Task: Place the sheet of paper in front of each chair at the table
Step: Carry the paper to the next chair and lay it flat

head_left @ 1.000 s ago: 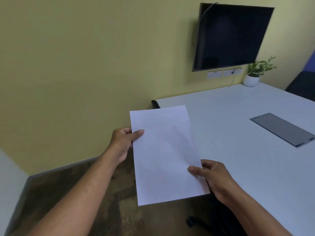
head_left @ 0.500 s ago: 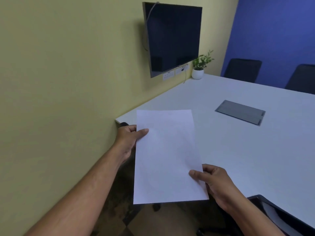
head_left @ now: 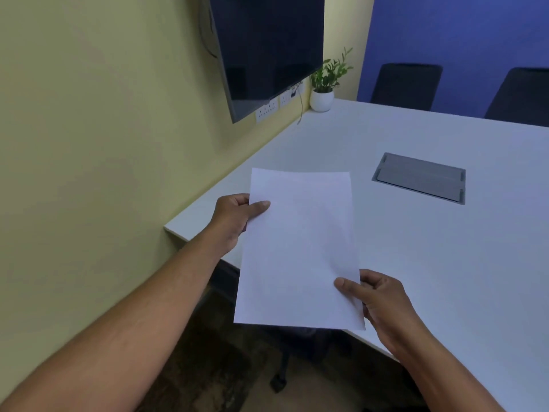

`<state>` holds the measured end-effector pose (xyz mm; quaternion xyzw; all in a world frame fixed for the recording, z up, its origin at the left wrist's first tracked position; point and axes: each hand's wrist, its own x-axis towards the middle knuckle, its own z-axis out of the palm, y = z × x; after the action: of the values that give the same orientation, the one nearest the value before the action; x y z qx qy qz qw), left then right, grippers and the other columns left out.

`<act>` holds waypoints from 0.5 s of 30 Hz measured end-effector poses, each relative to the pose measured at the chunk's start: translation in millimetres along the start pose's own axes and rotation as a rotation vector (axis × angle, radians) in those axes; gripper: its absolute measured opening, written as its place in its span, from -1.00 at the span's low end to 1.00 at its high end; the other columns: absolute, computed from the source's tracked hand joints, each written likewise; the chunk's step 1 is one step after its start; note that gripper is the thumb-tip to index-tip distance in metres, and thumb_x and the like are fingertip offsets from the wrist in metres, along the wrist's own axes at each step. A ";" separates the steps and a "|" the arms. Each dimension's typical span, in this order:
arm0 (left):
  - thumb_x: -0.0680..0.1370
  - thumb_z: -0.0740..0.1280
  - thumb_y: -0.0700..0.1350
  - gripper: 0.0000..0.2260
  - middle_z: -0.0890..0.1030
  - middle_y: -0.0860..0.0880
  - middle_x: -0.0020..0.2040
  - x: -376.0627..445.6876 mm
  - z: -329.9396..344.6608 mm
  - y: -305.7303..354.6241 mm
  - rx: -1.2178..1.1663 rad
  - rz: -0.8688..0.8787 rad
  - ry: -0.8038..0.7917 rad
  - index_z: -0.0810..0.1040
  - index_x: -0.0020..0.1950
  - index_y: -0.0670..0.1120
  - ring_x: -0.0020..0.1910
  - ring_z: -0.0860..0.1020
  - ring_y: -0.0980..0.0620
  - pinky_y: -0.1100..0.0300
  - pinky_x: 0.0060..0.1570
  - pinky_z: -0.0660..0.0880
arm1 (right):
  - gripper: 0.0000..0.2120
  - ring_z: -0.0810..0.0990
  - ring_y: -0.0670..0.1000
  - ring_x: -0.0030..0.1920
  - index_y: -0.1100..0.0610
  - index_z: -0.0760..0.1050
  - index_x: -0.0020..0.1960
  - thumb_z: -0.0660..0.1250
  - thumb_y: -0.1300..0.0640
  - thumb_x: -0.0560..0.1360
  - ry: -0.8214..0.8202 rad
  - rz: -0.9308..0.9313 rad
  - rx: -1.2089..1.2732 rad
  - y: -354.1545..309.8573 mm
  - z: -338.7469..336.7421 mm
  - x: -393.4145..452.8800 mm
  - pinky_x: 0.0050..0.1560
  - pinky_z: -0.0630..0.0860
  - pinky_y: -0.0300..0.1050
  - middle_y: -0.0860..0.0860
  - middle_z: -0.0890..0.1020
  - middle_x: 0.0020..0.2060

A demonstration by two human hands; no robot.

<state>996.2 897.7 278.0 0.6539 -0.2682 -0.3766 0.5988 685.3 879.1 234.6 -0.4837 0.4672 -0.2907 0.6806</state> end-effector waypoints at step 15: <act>0.53 0.60 -0.23 -0.79 0.79 -0.18 0.10 253.2 25.5 -41.5 0.050 -0.152 -0.287 0.73 0.13 -0.23 0.08 0.77 -0.18 -0.04 0.13 0.73 | -0.77 0.80 0.12 0.05 0.14 0.73 0.11 0.61 0.20 0.47 0.302 0.105 0.056 24.1 73.9 174.4 0.27 0.66 0.25 0.03 0.82 0.00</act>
<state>1116.3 685.6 193.7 0.6266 -0.3099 -0.5035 0.5077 820.5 768.6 157.3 -0.3901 0.5808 -0.3369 0.6301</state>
